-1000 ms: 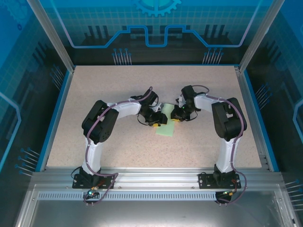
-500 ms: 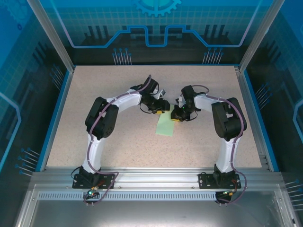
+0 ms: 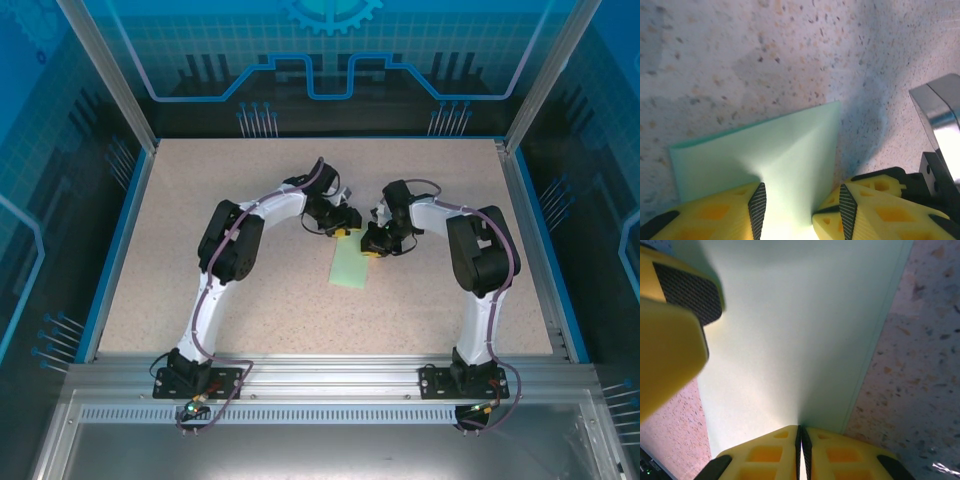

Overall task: Fold a paper plane with a square sheet of paper (fold left side to right side)
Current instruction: First fold the square sheet of paper in half at the center of the table.

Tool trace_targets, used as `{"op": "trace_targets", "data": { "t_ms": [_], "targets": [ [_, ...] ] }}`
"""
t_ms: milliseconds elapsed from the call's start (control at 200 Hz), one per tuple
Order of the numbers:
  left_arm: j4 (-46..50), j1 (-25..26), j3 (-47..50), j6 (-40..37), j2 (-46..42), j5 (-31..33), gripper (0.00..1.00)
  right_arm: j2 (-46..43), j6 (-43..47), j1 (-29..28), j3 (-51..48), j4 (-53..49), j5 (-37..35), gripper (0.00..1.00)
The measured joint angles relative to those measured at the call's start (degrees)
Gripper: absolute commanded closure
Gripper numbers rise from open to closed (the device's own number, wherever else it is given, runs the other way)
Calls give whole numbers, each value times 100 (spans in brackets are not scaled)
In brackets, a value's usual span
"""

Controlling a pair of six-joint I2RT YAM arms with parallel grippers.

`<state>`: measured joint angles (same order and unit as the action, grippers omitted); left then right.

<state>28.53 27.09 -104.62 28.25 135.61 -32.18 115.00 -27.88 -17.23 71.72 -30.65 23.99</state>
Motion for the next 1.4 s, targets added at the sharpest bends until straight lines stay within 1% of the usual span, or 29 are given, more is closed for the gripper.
{"op": "trace_targets", "data": {
  "t_ms": [410,600,795,995,1045,1146,1296,1401],
  "targets": [
    [175,-136,-238,17,173,-31,52,4,79,-2,2,-2,-4,87],
    [295,-302,-623,35,398,-166,49,11,96,-13,11,-2,-4,87],
    [546,-461,-1298,131,776,-234,49,22,96,-33,52,-48,-48,87],
    [664,-466,-1408,138,824,-232,48,22,96,-48,72,-81,-92,86],
    [555,-466,-1276,122,737,-214,48,22,96,-48,74,-81,-90,86],
    [363,-516,-774,13,369,44,47,26,94,-48,76,-83,-92,87],
    [-2,-675,223,-24,-566,166,47,42,94,-50,101,-103,-90,87],
    [-358,-647,793,-11,-1150,116,47,50,96,-50,107,-109,-90,87]
  ]
}}
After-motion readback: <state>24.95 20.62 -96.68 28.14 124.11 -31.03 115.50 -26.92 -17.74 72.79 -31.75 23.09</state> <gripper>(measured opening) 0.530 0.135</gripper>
